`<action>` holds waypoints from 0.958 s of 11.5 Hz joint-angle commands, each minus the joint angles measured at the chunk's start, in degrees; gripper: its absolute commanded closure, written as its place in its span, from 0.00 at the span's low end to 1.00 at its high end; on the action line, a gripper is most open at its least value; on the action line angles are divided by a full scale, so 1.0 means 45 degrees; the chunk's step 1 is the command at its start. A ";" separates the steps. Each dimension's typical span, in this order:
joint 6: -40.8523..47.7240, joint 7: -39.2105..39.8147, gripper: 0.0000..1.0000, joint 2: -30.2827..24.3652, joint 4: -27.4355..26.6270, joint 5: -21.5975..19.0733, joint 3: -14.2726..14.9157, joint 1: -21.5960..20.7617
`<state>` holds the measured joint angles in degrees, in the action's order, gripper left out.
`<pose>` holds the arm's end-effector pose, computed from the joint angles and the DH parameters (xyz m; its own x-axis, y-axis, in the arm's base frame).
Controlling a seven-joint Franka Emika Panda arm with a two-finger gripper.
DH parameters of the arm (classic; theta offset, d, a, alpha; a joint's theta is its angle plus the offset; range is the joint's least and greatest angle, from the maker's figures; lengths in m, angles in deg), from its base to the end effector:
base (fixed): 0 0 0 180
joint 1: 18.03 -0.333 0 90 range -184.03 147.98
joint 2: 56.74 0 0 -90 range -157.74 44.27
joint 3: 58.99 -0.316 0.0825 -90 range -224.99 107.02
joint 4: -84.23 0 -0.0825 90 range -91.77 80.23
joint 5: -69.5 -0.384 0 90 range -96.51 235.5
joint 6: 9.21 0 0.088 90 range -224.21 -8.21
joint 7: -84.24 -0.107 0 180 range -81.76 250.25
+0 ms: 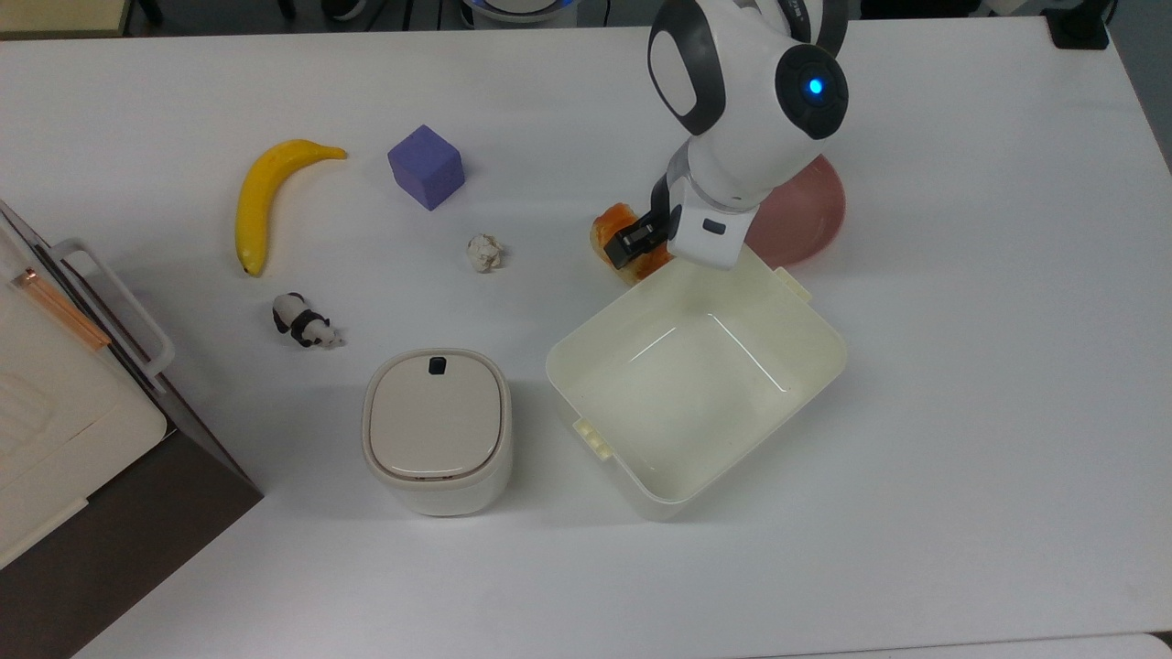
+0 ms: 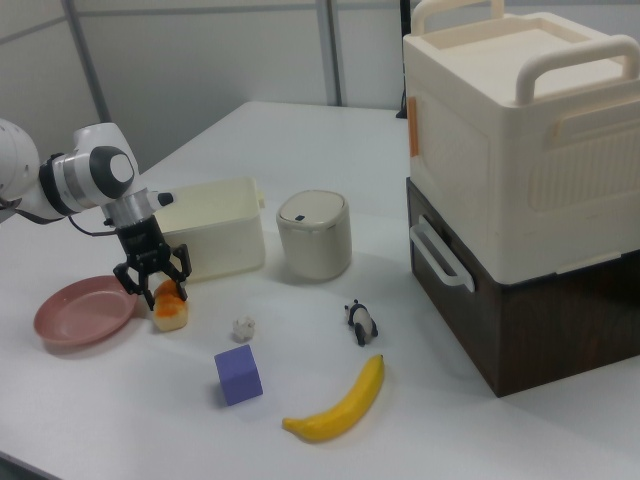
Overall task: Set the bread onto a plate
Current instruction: 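Close the gripper on the bread roll, then lift the bread roll and carry it onto the pink plate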
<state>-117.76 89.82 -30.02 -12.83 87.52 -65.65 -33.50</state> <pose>0.6034 0.2136 0.3104 0.7960 0.5332 -0.2865 0.5915 -0.7858 0.1806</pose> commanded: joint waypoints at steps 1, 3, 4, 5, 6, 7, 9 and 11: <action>-0.0331 -0.0243 0.63 -0.0213 -0.0228 0.0272 -0.0042 0.0059; -0.0292 -0.0243 0.70 -0.0368 -0.0169 0.0253 -0.0042 0.0137; -0.0176 -0.0243 0.70 -0.0524 -0.0169 0.0253 -0.0042 0.0157; -0.0039 -0.0243 0.70 -0.0816 -0.0188 0.0233 -0.0042 0.0119; 0.0349 -0.0243 0.71 -0.1031 -0.0169 0.0214 -0.0081 0.0060; 0.0739 -0.0224 0.71 -0.1304 -0.0188 0.0194 -0.0274 0.0040; 0.1656 -0.0126 0.71 -0.1832 -0.0169 0.0116 -0.0782 0.0021; 0.2459 -0.0086 0.71 -0.2126 -0.0169 0.0077 -0.1367 -0.0057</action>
<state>-110.42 89.72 -36.67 -12.25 87.70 -69.35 -33.30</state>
